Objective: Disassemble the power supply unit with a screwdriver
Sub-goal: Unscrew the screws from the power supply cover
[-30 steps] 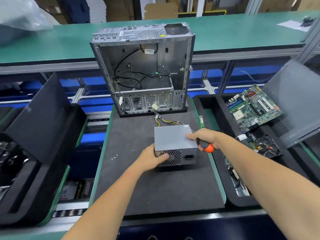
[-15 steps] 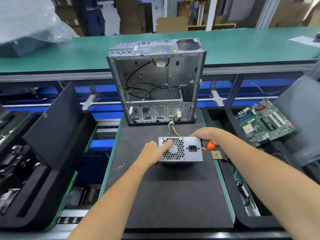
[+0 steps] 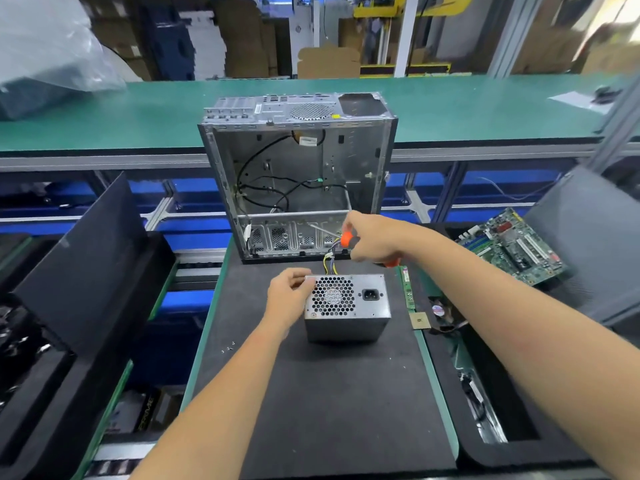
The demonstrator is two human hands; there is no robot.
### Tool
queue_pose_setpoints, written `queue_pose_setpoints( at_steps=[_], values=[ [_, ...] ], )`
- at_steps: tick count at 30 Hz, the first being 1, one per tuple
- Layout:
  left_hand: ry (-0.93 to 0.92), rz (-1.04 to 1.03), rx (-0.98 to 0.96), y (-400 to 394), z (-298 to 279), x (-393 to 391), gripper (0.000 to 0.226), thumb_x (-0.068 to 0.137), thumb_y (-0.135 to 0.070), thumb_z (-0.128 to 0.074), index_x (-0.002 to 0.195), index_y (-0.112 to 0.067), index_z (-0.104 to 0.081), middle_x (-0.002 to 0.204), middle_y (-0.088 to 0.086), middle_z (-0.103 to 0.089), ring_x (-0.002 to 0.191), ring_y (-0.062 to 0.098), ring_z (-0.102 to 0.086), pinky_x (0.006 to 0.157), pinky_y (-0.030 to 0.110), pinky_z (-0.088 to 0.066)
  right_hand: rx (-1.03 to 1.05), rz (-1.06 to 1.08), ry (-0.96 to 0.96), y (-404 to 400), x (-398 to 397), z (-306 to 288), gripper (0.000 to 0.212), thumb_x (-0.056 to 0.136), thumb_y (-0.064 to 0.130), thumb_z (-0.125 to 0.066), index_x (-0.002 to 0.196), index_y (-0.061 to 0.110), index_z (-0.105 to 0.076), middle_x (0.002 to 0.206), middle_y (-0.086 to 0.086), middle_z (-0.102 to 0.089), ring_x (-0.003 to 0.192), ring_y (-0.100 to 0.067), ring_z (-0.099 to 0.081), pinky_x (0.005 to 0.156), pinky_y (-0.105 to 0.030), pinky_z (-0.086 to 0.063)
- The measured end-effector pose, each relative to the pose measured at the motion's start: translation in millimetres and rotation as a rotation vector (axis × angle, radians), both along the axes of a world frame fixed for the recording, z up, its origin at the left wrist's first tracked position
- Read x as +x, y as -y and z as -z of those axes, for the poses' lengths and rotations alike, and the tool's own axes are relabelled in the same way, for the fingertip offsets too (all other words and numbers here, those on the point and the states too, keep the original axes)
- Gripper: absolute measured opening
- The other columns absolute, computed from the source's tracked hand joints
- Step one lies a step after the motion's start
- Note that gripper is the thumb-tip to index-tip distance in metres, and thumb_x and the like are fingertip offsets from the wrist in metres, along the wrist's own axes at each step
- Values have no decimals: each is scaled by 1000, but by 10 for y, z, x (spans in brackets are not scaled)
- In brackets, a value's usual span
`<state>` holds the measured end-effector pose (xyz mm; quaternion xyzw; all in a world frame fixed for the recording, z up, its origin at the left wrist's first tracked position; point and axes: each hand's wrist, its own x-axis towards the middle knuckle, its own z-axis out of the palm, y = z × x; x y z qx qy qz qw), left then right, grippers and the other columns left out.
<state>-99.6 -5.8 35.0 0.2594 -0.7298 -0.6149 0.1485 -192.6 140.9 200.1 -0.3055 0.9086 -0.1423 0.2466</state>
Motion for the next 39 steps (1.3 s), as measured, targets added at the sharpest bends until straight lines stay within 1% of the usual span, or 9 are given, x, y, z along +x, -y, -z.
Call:
queue_pose_setpoints(
  at_steps=[2,5,7,11,14,18,21,28,39],
  values=[
    [-19,6,55,44,-28,22,23,86,-15,-67,107,-20,-59,98,-4,-70,84,3,-64,60,7,-47,13,-60,-82,41,69,-69,42,87,16,-61,121,14,-38,93,-9,-57,71,-24,-54,54,-31,-42],
    [-73,-6,-17,35,-72,24,42,83,-11,-70,119,-22,-51,105,-10,-63,89,5,-63,74,17,-51,43,-125,-253,81,132,-134,37,85,19,-64,118,15,-48,87,-2,-53,81,-25,-56,63,-35,-46],
    [-83,-7,-117,14,-91,12,39,82,-10,-71,114,-25,-54,103,-13,-61,87,3,-62,77,19,-51,43,-159,-328,93,150,-166,29,82,21,-68,109,19,-61,90,2,-54,91,-24,-56,63,-32,-43],
    [-72,-25,-228,-3,-77,12,24,79,-9,-73,91,-24,-58,93,-8,-65,78,-6,-61,73,9,-50,-25,-183,-364,135,146,-220,16,80,26,-74,95,23,-78,90,3,-73,86,-18,-66,66,-28,-52],
    [-84,-35,-151,16,-58,6,28,78,-8,-74,87,-27,-54,92,-5,-66,82,-3,-63,70,9,-50,-65,-181,-347,168,115,-281,13,79,29,-77,90,23,-80,79,6,-72,76,-11,-65,56,-21,-46],
    [-68,32,-143,49,-55,4,34,83,-7,-69,112,-21,-59,97,-5,-69,91,5,-65,84,17,-51,22,-223,-356,225,88,-318,12,76,27,-78,84,18,-80,72,2,-73,67,-13,-67,52,-22,-49],
    [-60,29,-189,62,-45,-1,22,83,-6,-69,100,-19,-69,94,-7,-71,89,3,-65,86,20,-51,91,-242,-325,267,80,-283,14,76,24,-77,84,12,-79,76,-6,-75,68,-19,-71,56,-24,-55],
    [-25,26,-269,81,-82,-25,24,83,-8,-68,76,-31,-70,76,-18,-69,74,-8,-62,65,3,-44,112,-246,-307,286,39,-259,17,78,22,-75,86,7,-78,81,-11,-75,69,-22,-72,57,-25,-55],
    [-33,47,-332,101,-107,-22,14,83,-11,-69,80,-24,-75,76,-19,-69,75,-8,-62,67,3,-45,110,-234,-284,307,25,-266,15,78,20,-76,85,8,-78,75,-9,-74,56,-16,-70,46,-18,-45]
  ],
)
